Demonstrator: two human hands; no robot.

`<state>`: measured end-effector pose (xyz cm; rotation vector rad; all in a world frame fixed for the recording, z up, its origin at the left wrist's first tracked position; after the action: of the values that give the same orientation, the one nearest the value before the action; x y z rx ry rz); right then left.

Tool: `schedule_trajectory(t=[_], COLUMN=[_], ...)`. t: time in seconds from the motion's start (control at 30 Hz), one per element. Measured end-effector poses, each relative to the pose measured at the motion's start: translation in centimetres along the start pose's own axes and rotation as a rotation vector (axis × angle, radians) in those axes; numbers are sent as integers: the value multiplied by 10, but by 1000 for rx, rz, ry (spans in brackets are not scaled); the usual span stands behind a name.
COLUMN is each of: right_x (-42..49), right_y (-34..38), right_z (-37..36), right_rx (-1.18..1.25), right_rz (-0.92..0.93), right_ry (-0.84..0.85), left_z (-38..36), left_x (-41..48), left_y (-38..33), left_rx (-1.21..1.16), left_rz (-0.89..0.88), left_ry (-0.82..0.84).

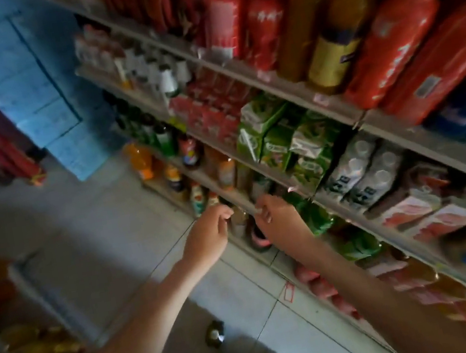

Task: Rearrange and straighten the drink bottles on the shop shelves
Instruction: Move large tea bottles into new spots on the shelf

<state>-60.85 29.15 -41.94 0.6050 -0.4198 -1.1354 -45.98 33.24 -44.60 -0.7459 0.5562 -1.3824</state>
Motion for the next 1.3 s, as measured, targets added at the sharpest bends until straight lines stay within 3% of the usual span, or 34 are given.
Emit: schedule_trajectory(t=[0.3, 0.47, 0.6, 0.93, 1.17, 1.3], right_x=[-13, 2, 9, -65, -137, -148], right_y=[-32, -61, -100, -199, -267, -288], right_z=[-117, -196, -282, -508, -629, -659], right_rx=[-94, -120, -242, -494, -755, -803], right_rz=[-112, 88, 177, 332, 522, 614], right_ry=[437, 570, 776, 1201, 1301, 1172], left_z=[3, 11, -12, -154, -235, -268], left_x=[-41, -51, -78, -215, -297, -312], left_y=[111, 193, 265, 410, 484, 511], left_rx=[99, 99, 33, -80, -57, -142], left_rz=[150, 371, 542, 1037, 1146, 1174], left_ry=[-174, -491, -634, -672, -601, -539])
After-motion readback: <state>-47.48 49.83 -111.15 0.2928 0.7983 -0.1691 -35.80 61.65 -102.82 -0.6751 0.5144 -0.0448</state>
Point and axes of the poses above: each hand's wrist, its own x-axis towards the middle knuckle, its own z-axis out of the back of the hand, y = z × x, the point moved 6 cm from there along x, towards the middle knuckle, and after that the axes turned 1 degree about -x, right-handed, at the moved point
